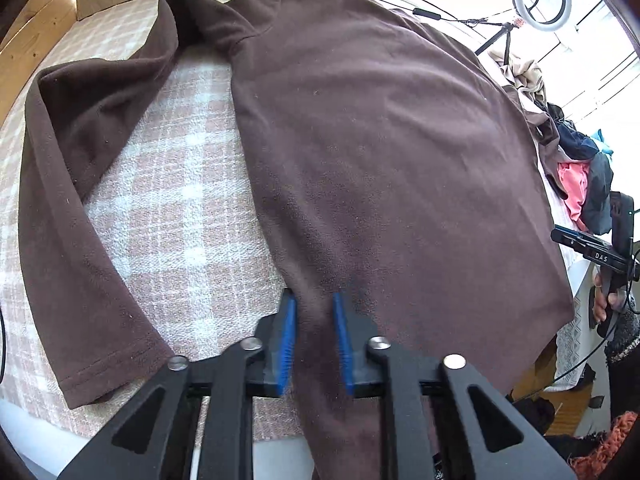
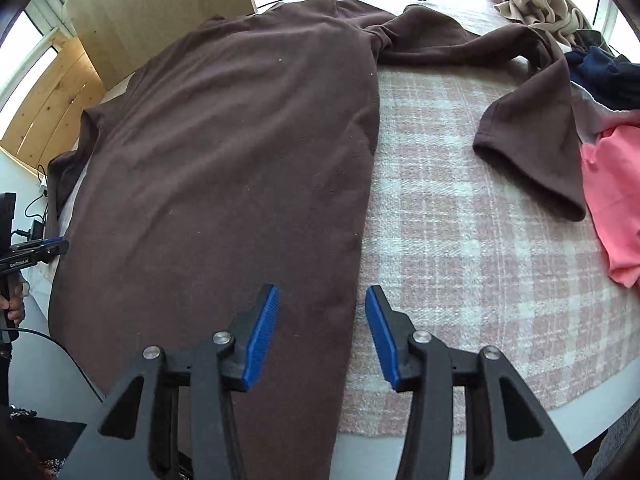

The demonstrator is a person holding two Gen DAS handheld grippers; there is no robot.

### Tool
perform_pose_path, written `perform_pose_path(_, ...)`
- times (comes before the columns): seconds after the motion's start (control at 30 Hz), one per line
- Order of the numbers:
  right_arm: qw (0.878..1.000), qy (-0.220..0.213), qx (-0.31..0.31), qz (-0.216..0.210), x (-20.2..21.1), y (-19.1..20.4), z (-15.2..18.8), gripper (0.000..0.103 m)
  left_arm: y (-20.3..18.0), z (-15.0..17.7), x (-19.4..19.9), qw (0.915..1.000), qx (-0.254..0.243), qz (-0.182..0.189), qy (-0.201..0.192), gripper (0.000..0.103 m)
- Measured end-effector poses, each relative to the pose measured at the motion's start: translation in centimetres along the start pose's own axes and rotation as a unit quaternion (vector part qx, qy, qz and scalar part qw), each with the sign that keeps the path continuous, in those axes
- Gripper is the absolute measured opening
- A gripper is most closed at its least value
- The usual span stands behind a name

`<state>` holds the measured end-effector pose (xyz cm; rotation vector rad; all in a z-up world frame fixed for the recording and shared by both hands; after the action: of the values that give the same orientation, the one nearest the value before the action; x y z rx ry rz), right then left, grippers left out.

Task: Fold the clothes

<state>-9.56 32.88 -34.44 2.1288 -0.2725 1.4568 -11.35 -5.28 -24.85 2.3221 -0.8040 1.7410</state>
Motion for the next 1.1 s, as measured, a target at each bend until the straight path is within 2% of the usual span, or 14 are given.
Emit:
perform_pose_path(0.03, 1.000, 0.002, 0.004, -0.009, 0.0, 0.5, 0.0, 0.003, 0.0, 0.0, 0.2, 1.0000, -0.006, -0.004, 0.000, 0.003)
perform_pose_path(0.17, 0.999, -0.024, 0.036, -0.007, 2.9, 1.5, -0.6, 0.002, 0.4, -0.4, 3.2, 0.9996, -0.004, -0.017, -0.022, 0.003)
perform_pose_path(0.23, 1.000, -0.020, 0.021, 0.012, 2.4, 0.0, -0.6, 0.002, 0.8, 0.1, 2.9, 0.9993, -0.009, -0.031, -0.018, 0.003)
perform_pose_path(0.33, 0.999, 0.000, 0.025, 0.042, 0.4, -1.3, 0.1, 0.003, 1.2, 0.6, -0.1, 0.9996, 0.006, -0.025, 0.013, 0.004)
perform_pose_path(0.4, 0.999, -0.001, 0.027, 0.042, 0.8, -0.9, 0.4, 0.006, 1.2, 0.4, 0.2, 0.9989, 0.004, -0.045, 0.008, 0.009)
perform_pose_path(0.43, 0.999, -0.002, 0.028, 0.042, 1.1, -0.7, 0.5, 0.015, 1.1, 0.5, 0.7, 0.9988, 0.006, -0.048, 0.008, 0.014)
perform_pose_path(0.47, 0.999, -0.004, 0.017, 0.030, 1.9, -0.8, 0.7, 0.034, 1.0, 1.1, 1.3, 0.9990, 0.010, -0.043, 0.008, 0.019)
perform_pose_path(0.53, 1.000, -0.014, -0.008, 0.007, 3.8, -1.5, 1.5, 0.052, 0.7, 2.2, 2.5, 0.9992, 0.020, -0.034, 0.008, 0.029)
perform_pose_path(0.7, 0.999, 0.014, -0.032, -0.006, 5.5, -2.8, 6.9, 0.052, -2.4, 7.0, 3.1, 0.9989, 0.038, -0.003, 0.027, 0.037)
perform_pose_path(0.8, 0.998, 0.045, -0.034, -0.014, 4.5, -2.7, 9.9, 0.052, -4.1, 8.9, 2.4, 0.9991, 0.027, 0.001, 0.032, 0.037)
perform_pose_path(0.83, 0.998, 0.051, -0.029, -0.017, 4.2, -2.4, 10.5, 0.052, -4.6, 9.4, 2.2, 0.9991, 0.024, 0.004, 0.034, 0.031)
perform_pose_path(0.9, 0.998, 0.058, -0.012, -0.022, 3.8, -1.7, 11.3, 0.046, -4.9, 9.3, 1.9, 0.9988, 0.028, 0.013, 0.037, 0.004)
perform_pose_path(0.93, 0.998, 0.059, 0.000, -0.024, 3.8, -1.3, 11.5, 0.013, -4.9, 9.2, 2.1, 0.9989, 0.026, 0.013, 0.037, 0.003)
perform_pose_path(1.1, 0.997, 0.043, 0.025, -0.051, 6.6, -0.2, 11.0, 0.010, -4.5, 8.8, 6.1, 0.9998, 0.019, 0.009, 0.003, 0.003)
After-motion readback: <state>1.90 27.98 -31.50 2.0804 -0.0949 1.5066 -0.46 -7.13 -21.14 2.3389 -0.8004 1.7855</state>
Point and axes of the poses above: each gripper's, at about its wrist camera, not at the fingertips, and x roughly against the way its jaws point, y to its left, z to its underside, the point moved 9 cm from there along -x, roughly the way its jaws point, and after that the axes turned 13 degrees about -x, right-handed, at the moved point
